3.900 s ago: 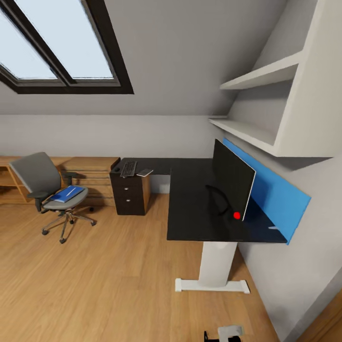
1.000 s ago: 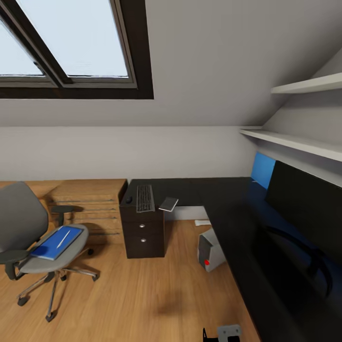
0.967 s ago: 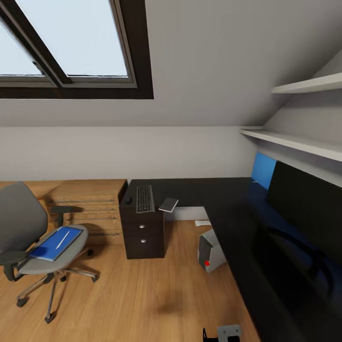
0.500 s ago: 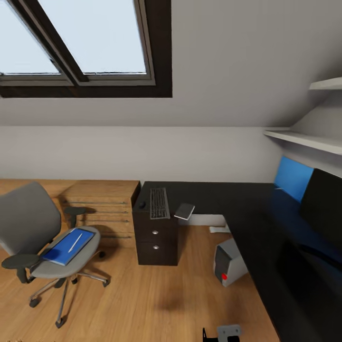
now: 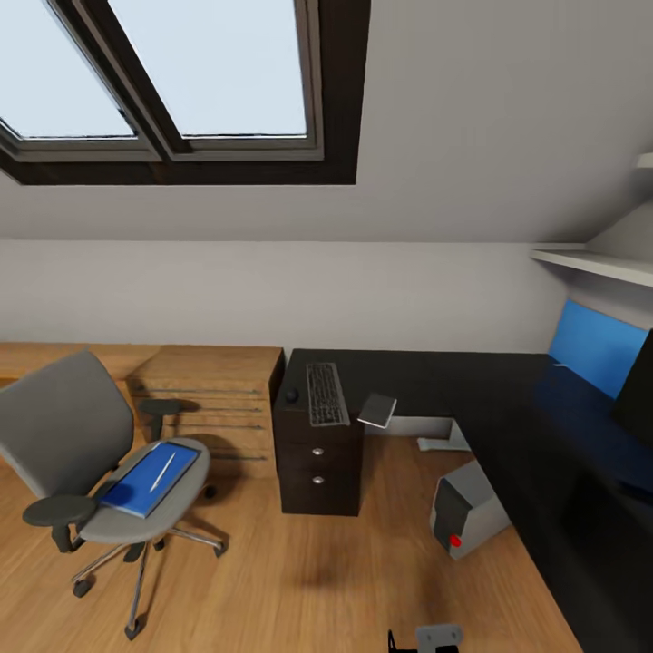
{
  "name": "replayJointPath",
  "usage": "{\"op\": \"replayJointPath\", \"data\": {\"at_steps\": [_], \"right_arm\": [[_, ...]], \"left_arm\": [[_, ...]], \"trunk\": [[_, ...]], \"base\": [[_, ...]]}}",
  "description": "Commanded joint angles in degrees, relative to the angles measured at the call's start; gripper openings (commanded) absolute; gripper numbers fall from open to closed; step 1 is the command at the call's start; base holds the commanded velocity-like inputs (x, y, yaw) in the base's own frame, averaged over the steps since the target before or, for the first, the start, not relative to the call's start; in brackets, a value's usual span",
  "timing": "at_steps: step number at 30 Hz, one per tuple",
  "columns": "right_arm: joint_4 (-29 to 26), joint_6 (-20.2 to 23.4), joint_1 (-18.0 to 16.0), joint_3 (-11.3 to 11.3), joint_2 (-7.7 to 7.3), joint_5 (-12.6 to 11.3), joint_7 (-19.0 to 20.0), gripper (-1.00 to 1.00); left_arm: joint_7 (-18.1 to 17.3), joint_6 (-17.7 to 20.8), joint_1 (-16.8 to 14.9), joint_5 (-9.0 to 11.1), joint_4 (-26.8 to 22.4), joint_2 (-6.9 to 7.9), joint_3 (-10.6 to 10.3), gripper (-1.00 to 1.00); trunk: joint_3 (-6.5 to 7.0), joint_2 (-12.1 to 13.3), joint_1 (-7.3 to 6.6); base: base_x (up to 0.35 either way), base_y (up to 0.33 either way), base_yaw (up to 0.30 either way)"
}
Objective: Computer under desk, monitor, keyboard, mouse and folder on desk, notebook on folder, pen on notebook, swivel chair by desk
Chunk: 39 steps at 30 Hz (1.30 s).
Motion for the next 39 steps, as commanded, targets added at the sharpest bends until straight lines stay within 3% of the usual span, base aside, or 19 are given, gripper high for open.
{"op": "replayJointPath", "data": {"at_steps": [1, 10, 24, 28, 30, 39], "right_arm": [[0.09, -0.23, -0.03, 0.51, 0.06, -0.58, -0.1, 1.0], [0.09, -0.23, 0.02, 0.51, 0.1, -0.58, -0.1, 1.0], [0.09, -0.23, 0.02, 0.51, 0.1, -0.51, -0.1, 1.0], [0.03, -0.23, -0.01, 0.51, 0.1, -0.57, -0.1, 1.0], [0.01, -0.23, 0.02, 0.48, -0.02, -0.65, -0.1, 1.0], [0.01, -0.23, 0.02, 0.51, 0.01, -0.64, -0.1, 1.0]], "left_arm": [[0.4, -0.27, -0.03, 0.63, -0.09, 0.08, -0.47, 1.0], [0.31, -0.24, -0.03, 0.68, -0.08, -0.03, -0.47, 1.0], [0.33, -0.4, -0.03, 0.53, -0.09, -0.03, -0.48, 1.0], [0.48, -0.68, -0.03, 0.51, -3.28, -1.95, -0.56, 1.0], [0.72, -0.74, -0.03, 0.47, -4.86, -2.73, -0.76, 1.0], [0.92, -0.51, -0.03, 0.52, -5.07, -2.93, -1.01, 1.0]], "trunk": [[-0.08, -0.07, 0.03], [-0.08, -0.07, 0.03], [-0.08, -0.07, 0.03], [-0.08, -0.07, 0.03], [-0.44, -0.87, 0.47], [-2.06, -4.48, 2.45]], "base": [[0.092, 0.052, 0.0], [0.035, 0.09, 0.0], [0.191, 0.15, 0.0], [0.003, 0.001, 0.0], [0.0, 0.0, 0.0], [0.0, 0.0, 0.0]]}}
